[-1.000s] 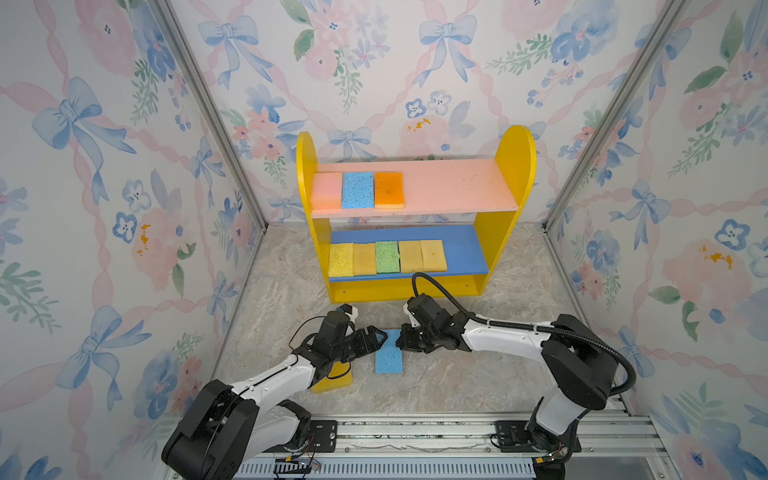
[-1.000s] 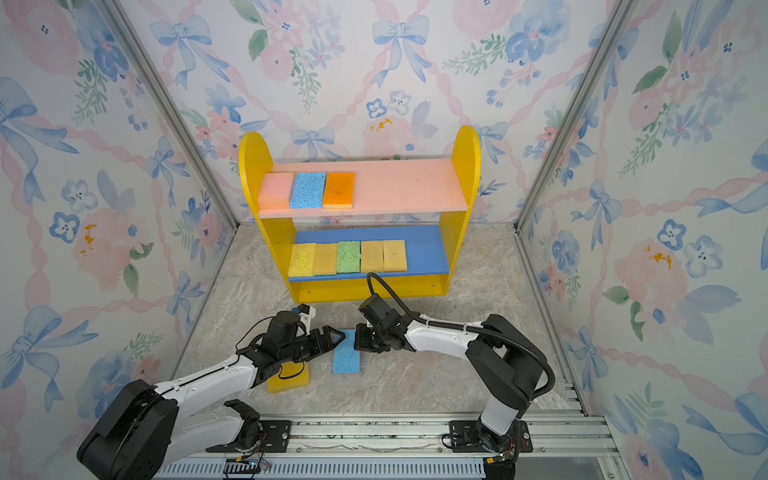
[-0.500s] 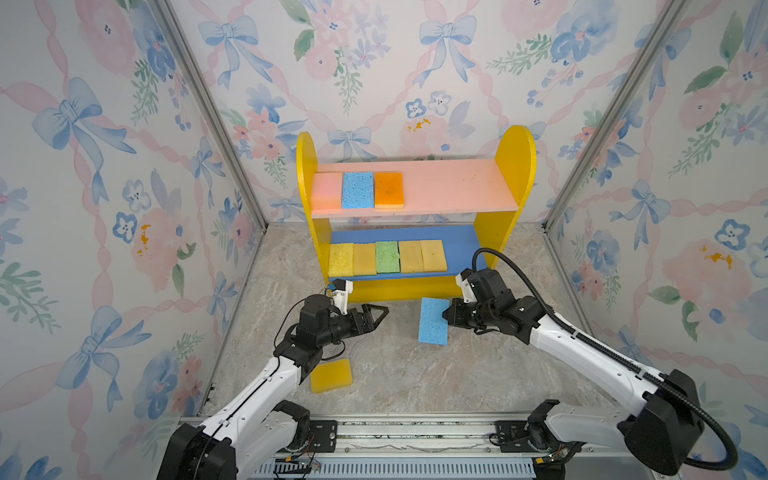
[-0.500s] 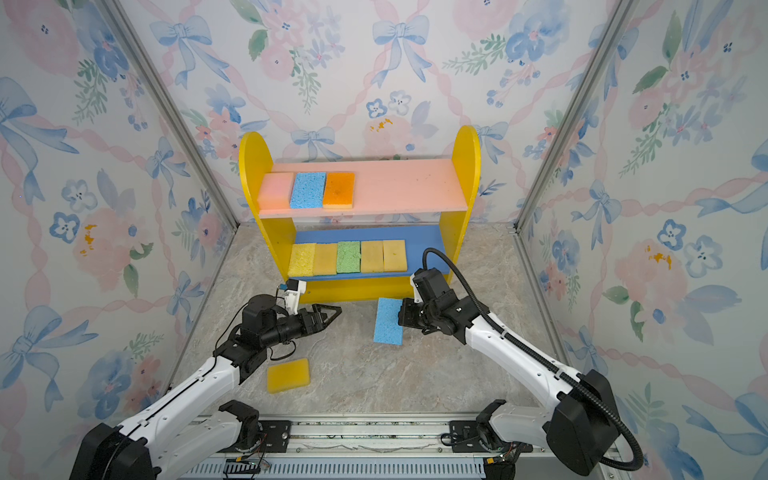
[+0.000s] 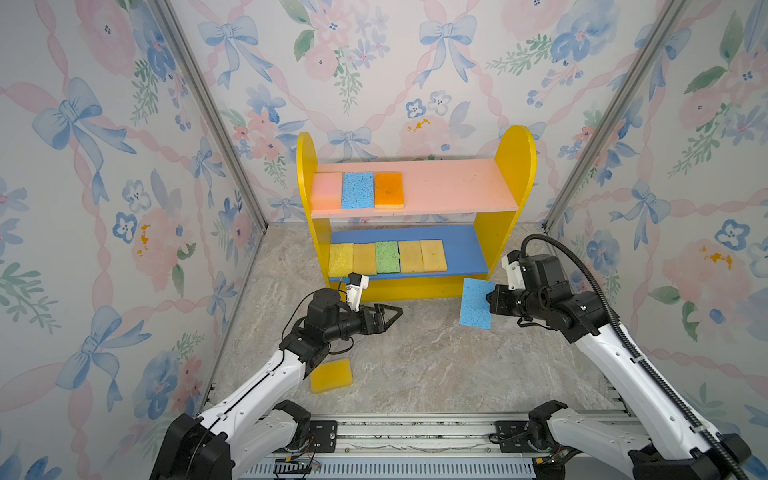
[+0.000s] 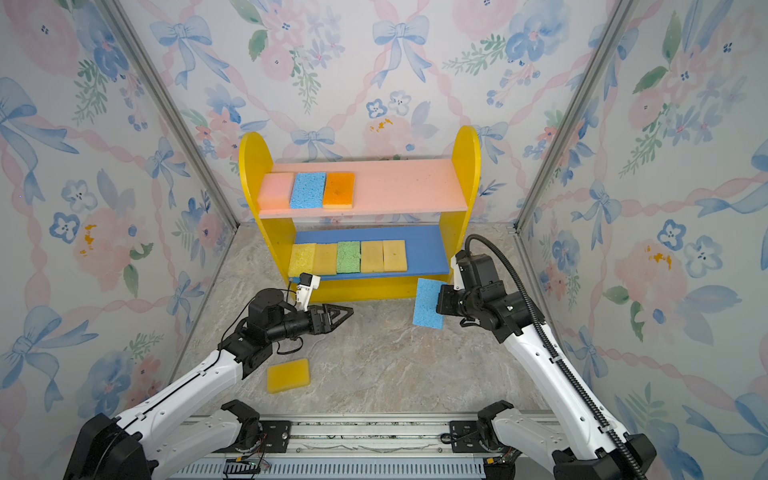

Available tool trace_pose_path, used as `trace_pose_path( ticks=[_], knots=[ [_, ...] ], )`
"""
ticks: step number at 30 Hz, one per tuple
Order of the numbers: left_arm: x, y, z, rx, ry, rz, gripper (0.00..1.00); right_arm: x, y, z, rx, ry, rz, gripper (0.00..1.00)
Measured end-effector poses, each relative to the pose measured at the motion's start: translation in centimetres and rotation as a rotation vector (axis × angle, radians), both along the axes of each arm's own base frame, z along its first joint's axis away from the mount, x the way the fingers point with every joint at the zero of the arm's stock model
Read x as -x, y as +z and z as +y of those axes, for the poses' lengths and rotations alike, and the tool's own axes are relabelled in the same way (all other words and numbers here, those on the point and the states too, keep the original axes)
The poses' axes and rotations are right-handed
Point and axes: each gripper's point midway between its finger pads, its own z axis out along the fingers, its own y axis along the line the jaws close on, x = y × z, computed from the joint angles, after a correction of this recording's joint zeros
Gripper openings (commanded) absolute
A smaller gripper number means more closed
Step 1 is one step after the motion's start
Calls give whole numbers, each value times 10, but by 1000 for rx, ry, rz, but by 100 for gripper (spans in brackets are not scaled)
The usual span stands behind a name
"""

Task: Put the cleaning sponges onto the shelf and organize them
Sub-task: 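Lift the blue sponge upright toward the lower blue shelf with the right gripper, then hold the blue sponge with the right gripper while the left gripper approaches it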

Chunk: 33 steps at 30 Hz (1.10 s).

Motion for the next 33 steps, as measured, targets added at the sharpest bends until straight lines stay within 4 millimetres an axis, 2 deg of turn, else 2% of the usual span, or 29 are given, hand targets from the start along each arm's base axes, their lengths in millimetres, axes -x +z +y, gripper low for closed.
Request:
trace_pose_path(
  ticks=[5, 10, 20, 33],
  knots=[
    [12, 5, -24, -6, -110, -28, 98, 2, 23, 7, -6, 87, -51, 3],
    [18, 8, -34, -3, -159, -50, 98, 7, 38, 27, -65, 214, -66, 3],
    [27, 9, -42, -6, -195, -65, 98, 20, 43, 56, -196, 360, -41, 3],
    [28, 23, -42, 22, -188, -106, 98, 23, 35, 70, -290, 386, -10, 2]
  ],
)
